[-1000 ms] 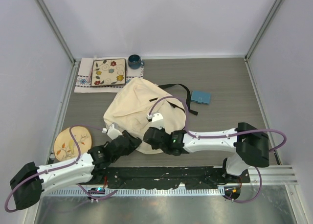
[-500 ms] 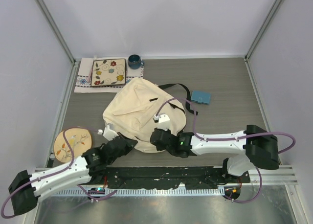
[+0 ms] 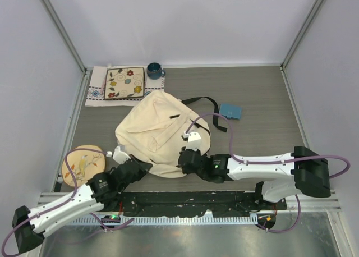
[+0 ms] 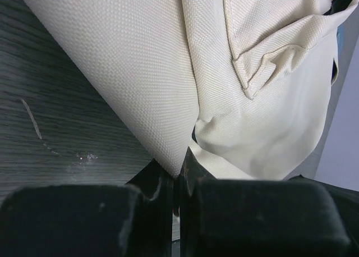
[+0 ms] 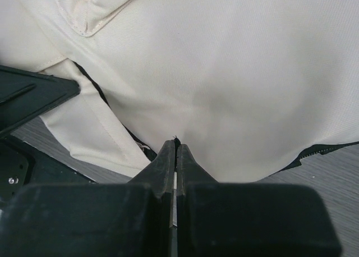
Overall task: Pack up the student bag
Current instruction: Zip the student bag at the center of the board.
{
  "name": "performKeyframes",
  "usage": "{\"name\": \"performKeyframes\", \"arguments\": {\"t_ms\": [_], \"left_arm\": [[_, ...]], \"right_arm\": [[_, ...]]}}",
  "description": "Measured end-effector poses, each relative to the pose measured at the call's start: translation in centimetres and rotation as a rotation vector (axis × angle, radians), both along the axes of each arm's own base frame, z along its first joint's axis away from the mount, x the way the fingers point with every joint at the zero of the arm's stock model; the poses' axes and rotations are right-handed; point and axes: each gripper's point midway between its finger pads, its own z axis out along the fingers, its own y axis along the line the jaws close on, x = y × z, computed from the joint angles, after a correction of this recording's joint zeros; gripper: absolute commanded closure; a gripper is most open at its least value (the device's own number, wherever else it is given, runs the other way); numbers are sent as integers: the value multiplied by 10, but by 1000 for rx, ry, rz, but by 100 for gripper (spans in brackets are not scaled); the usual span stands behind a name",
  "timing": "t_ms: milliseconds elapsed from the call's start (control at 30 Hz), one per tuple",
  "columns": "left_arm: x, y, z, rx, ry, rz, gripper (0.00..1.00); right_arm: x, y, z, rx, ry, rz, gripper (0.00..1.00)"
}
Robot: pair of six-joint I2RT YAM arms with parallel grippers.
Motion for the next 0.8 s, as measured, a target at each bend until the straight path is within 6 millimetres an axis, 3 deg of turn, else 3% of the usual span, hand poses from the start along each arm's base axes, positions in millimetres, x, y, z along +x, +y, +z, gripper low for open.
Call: {"name": "performKeyframes", "arguments": {"t_ms": [233,467,600,700,800], "left_arm": [[1,0,-1,27,14,0,100],[4,3,11,34,-5,0,100],[3,10,8,63,0,3,100],[2,11,7,76,-1,-5,82],[3,14,10,132,-8,-26,50]], "right_arm": [[-4,-5,10,40,0,2,99],[-9,-12,10,57,5,27,99],[-11,-18,9,54,-1,36,99],[-11,-20,10,56,-4,38,99],[-11,-20,9,48,-8,42,99]]}}
